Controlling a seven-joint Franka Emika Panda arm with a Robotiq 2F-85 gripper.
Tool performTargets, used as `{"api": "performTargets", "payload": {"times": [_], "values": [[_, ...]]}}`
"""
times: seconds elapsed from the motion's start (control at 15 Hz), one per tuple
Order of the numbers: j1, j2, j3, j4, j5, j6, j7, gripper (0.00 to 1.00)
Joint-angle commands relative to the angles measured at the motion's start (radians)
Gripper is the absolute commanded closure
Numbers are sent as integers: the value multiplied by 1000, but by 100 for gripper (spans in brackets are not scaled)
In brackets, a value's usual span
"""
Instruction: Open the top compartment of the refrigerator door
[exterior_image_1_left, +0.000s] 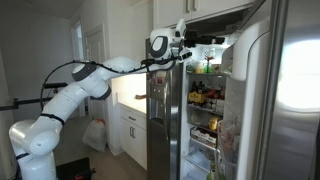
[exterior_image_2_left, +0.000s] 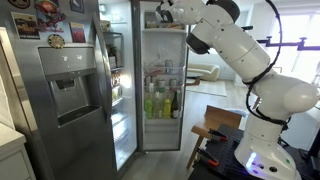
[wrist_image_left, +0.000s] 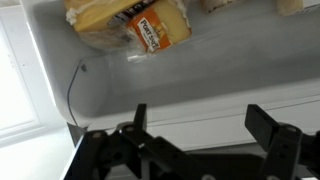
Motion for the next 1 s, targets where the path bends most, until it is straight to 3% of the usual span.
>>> {"api": "performTargets", "payload": {"times": [0.0,0.6,0.67,0.93], "values": [[1,25,3,14,-17,-5,17,0],[18,169,36,83,-27,-37,-92,0],[-11,180,50,126,-24,-66,-108,0],[3,231,27,181,-27,-214,-200,0]]}}
